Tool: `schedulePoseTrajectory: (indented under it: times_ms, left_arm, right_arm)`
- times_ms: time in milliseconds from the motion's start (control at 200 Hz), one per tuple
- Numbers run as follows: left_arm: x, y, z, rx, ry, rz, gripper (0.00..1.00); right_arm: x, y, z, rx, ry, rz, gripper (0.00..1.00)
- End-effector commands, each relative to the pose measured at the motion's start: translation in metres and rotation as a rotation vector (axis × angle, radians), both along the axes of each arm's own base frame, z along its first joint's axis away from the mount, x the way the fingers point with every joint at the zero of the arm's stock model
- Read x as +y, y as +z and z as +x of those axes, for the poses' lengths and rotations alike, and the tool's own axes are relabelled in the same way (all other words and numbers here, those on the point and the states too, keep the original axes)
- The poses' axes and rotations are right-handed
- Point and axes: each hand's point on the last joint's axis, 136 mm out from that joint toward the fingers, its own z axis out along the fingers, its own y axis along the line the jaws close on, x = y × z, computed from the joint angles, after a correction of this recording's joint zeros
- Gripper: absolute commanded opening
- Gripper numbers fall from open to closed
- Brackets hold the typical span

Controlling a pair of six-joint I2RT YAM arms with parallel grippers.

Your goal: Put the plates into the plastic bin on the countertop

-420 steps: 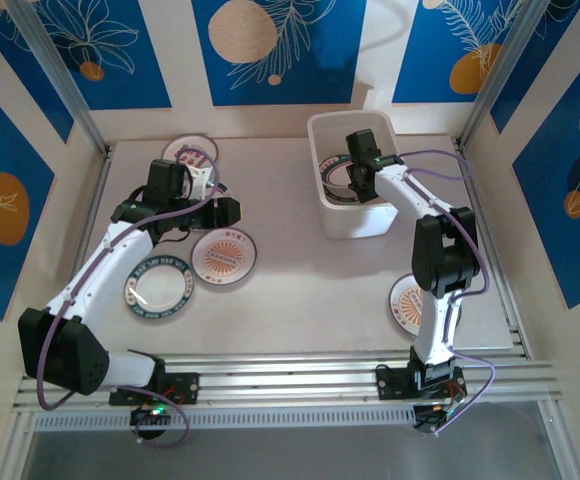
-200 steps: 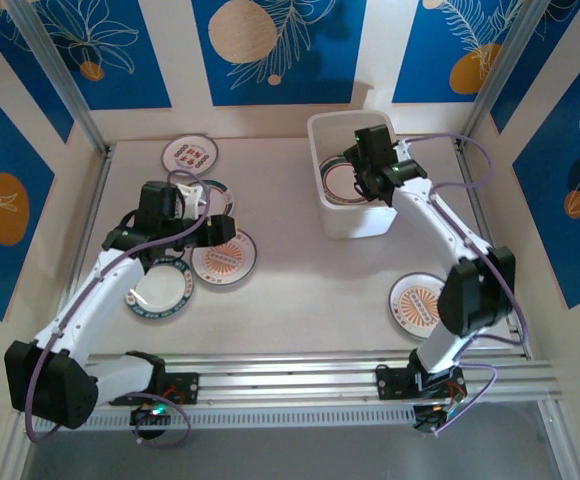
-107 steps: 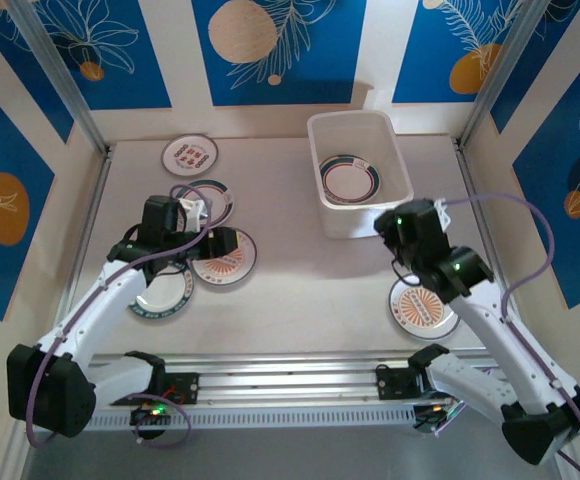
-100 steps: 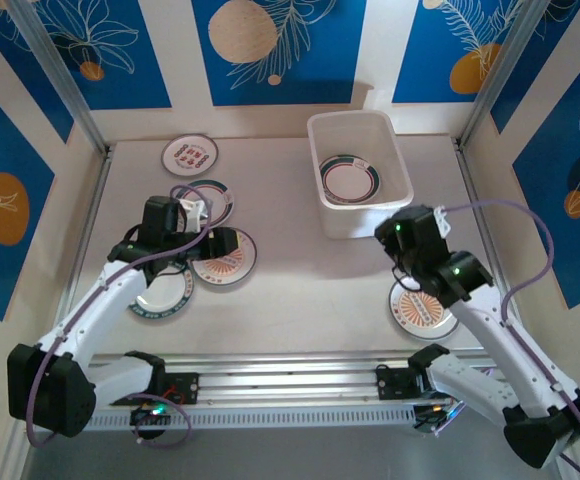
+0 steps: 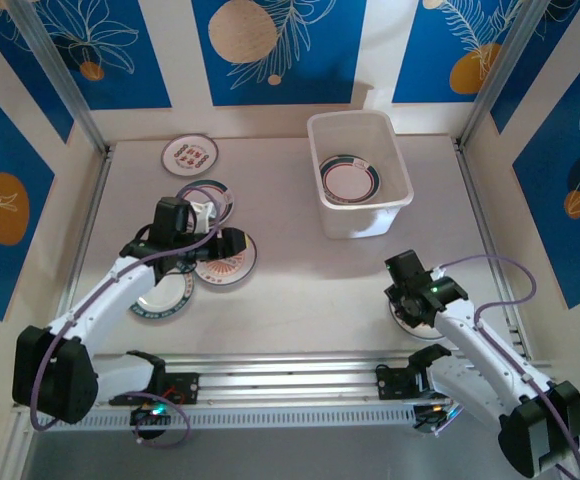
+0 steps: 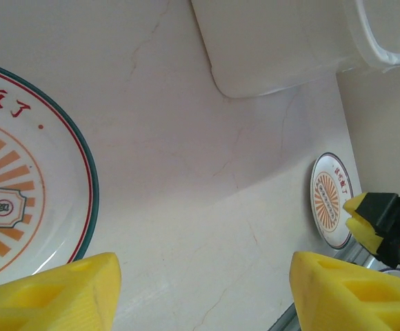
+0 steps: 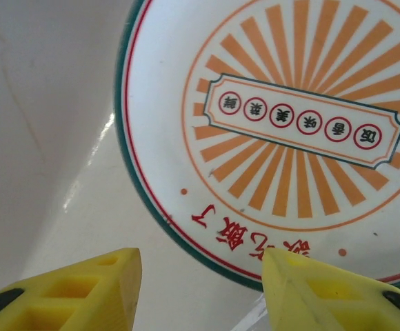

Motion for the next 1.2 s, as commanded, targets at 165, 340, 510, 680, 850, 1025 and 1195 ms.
schedulePoseTrajectory:
  times_ms: [165,340,510,680,850,1025,1195]
  left_arm:
    - [-0.018,-0.009,0.000,0.034,-0.043,-0.032,0.66]
    - [-0.025,-0.013,-0.001,0.046,-0.059,-0.038,0.66]
    - [-0.031,-0.014,-0.002,0.048,-0.073,-0.040,0.66]
    - [-0.034,-0.016,-0.004,0.051,-0.081,-0.043,0.66]
    - [-0.037,-0.017,-0.007,0.055,-0.087,-0.043,0.66]
    - [-0.038,-0.017,-0.007,0.052,-0.088,-0.042,0.67]
    - [-0.039,-0.021,-0.008,0.060,-0.089,-0.042,0.67]
  right_arm:
    - [-0.003,-0.016,0.002,0.005,-0.016,0.079,0.46]
    - [-0.005,-0.023,0.002,0.010,-0.004,0.094,0.48]
    - [-0.005,-0.028,0.004,0.006,0.001,0.115,0.48]
    - [-0.005,-0.031,0.008,-0.005,0.019,0.119,0.50]
    - [0.002,-0.043,0.009,0.013,0.044,0.157,0.51]
    - [0.007,-0.048,0.014,0.017,0.071,0.171,0.51]
    - [0.023,-0.048,0.025,-0.022,0.134,0.237,0.50]
